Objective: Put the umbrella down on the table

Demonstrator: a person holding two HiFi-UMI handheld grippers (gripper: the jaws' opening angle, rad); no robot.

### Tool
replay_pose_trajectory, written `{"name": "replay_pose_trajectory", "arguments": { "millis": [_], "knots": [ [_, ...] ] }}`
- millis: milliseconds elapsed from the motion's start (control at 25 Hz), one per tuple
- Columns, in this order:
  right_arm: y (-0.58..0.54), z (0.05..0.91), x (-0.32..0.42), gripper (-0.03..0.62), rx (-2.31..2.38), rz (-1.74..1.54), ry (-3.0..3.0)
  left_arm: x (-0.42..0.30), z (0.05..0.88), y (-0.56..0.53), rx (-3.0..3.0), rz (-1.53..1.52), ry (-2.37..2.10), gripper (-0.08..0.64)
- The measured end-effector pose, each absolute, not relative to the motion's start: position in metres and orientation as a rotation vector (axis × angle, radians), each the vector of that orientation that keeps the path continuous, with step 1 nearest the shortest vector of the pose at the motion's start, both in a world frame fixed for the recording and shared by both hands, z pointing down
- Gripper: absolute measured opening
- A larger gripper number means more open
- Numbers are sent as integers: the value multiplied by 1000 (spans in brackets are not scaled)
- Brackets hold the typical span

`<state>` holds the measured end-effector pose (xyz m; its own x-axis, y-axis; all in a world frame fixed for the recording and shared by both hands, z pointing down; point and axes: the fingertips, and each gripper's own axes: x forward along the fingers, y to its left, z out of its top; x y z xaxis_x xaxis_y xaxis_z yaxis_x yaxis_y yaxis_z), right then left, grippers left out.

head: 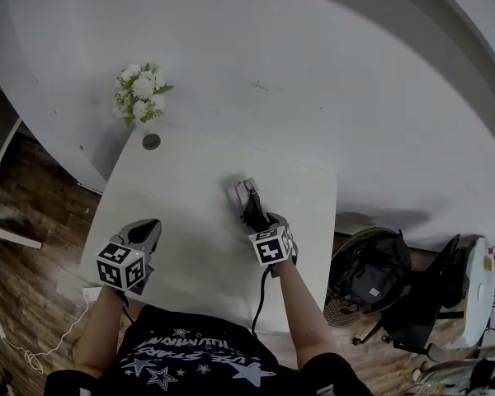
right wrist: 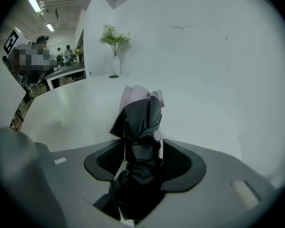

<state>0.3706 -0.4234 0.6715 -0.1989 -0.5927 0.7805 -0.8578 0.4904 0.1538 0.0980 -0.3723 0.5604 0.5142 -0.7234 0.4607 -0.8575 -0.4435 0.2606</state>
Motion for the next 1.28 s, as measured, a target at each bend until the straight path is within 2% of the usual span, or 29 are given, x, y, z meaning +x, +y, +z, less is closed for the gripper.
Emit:
{"name": "replay_pose_trajectory", "arguments": {
  "millis": [400, 800, 1160, 1280],
  "knots": [
    [-411, 654, 373, 291, 1305, 388, -1921, 100, 559, -374, 2326, 368, -1234, 3],
    [-392, 616, 371, 288, 1453, 343, -1901, 101, 547, -382, 2413, 327, -1137, 3],
    [-368, 568, 363, 240, 1744, 328, -1875, 106, 541, -384, 2514, 316, -964, 3],
    [-354, 555, 357, 188, 1832, 325, -1854, 110, 540, -384, 2553, 326, -881, 3]
  ]
}}
